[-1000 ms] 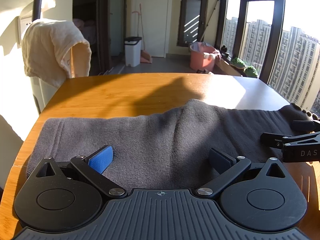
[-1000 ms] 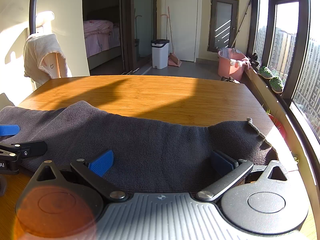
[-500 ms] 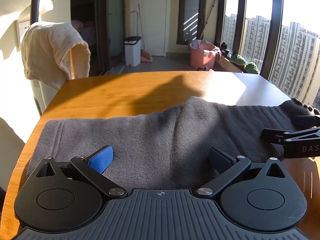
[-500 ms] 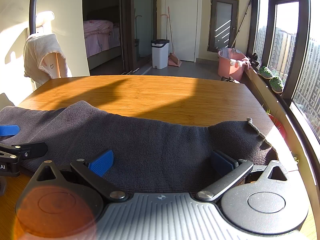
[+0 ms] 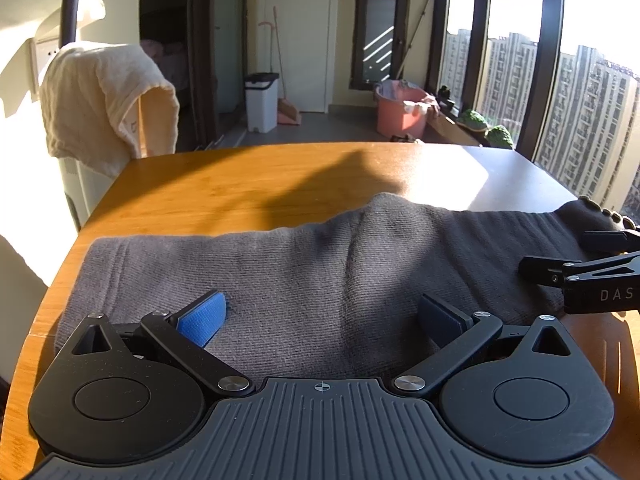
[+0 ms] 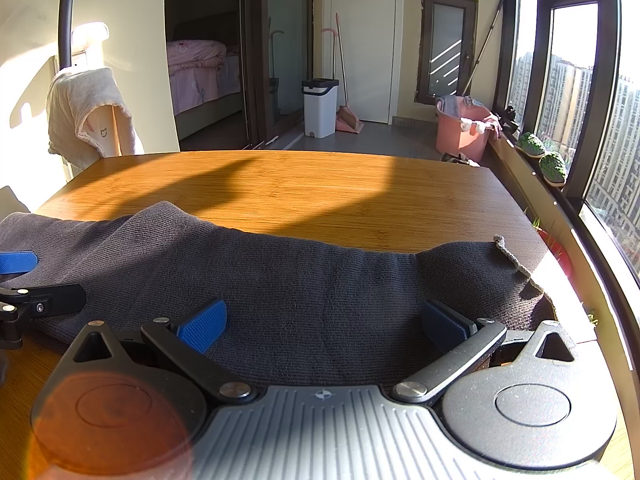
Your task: Fold clothes
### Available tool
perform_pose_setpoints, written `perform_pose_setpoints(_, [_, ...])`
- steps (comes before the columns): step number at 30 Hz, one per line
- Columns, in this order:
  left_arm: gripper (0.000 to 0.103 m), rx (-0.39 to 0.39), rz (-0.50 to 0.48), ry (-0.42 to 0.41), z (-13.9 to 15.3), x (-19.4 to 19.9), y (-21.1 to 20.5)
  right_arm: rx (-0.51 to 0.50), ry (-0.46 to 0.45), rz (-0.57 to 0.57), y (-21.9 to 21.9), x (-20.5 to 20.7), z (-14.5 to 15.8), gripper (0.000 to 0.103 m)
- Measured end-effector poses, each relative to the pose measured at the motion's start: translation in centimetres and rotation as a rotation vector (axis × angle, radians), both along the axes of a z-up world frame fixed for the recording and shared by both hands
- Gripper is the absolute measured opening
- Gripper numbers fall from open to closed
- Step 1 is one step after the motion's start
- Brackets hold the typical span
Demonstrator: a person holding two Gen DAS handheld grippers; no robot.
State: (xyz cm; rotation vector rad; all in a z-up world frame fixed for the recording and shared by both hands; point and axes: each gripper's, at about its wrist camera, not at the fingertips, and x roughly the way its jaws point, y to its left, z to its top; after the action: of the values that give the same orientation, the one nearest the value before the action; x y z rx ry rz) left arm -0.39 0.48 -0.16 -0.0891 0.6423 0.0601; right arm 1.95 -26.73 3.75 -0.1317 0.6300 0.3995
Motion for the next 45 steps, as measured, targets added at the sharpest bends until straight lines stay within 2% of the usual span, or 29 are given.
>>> perform_pose_setpoints(3, [0.103,-0.01,0.001,-0.007,0.0,0.0,0.1,-0.001,0.0,0.0,0.0,0.0,0.0,0.103])
perform_pose_setpoints(8, [0.103,0.055,0.005,0.015,0.0,0.4,-0.9,0.0,0.0,0.0,0.0,0.1,0.0,0.103])
perform_pose_setpoints(14, [0.103,0.037,0.005,0.024,0.0,0.5,-0.3,0.004,0.001,-0.008,0.0,0.1,0.0,0.103])
perform_pose_setpoints(16, [0.103,0.041,0.007,0.018,0.0,0.5,-0.4,0.025,0.008,-0.072,0.1,1.0,-0.4,0.103])
perform_pose_setpoints(21, [0.103,0.059,0.008,0.039,0.1,0.7,-0.8,-0.006,0.041,-0.054,-0.4,1.1,-0.6,0.103])
perform_pose_setpoints(25, [0.103,0.059,-0.037,0.048,0.2,-0.4,-1.0,-0.011,0.072,-0.061,-2.1,-1.6,-0.5,0.103])
perform_pose_setpoints(29, [0.103,0.064,-0.126,0.036,0.1,-3.9,-2.0,-0.02,0.091,-0.04,-3.6,-4.2,-0.4,0.103])
perform_pose_setpoints(33, [0.103,0.056,-0.156,-0.004,0.2,-7.5,-2.4,-0.035,0.101,0.064,-4.3,-3.8,0.1,0.103])
perform_pose_setpoints(34, [0.103,0.059,-0.152,-0.022,0.4,-8.3,-2.3,-0.024,0.07,0.093,-4.6,-4.1,0.5,0.103])
perform_pose_setpoints(36, [0.102,0.107,-0.138,-0.061,0.8,-9.6,-1.9,-0.026,-0.081,0.205,-4.5,-6.1,1.5,0.103])
perform_pose_setpoints(37, [0.102,0.165,-0.123,-0.08,1.2,-10.3,-1.6,-0.048,-0.146,0.266,-4.0,-7.2,1.9,0.102])
perform_pose_setpoints(39, [0.095,0.265,-0.11,-0.086,2.0,-11.4,-0.8,-0.072,-0.213,0.419,-2.2,-9.2,3.0,0.09])
perform_pose_setpoints(40, [0.093,0.286,-0.11,-0.061,2.5,-11.6,0.0,-0.07,-0.201,0.492,-1.2,-9.8,3.2,0.076])
perform_pose_setpoints(41, [0.084,0.287,-0.106,-0.038,2.8,-11.8,0.8,-0.072,-0.174,0.561,0.0,-10.3,3.2,0.063])
perform_pose_setpoints(42, [0.076,0.283,-0.098,-0.026,3.2,-12.1,1.7,-0.073,-0.147,0.631,1.2,-10.7,3.1,0.057])
perform_pose_setpoints(43, [0.074,0.278,-0.09,-0.017,3.6,-12.3,2.5,-0.09,-0.133,0.681,2.3,-11.0,2.8,0.051])
perform_pose_setpoints(45, [0.071,0.29,-0.064,-0.038,4.3,-12.9,3.3,-0.134,-0.144,0.733,4.3,-11.7,1.8,0.051])
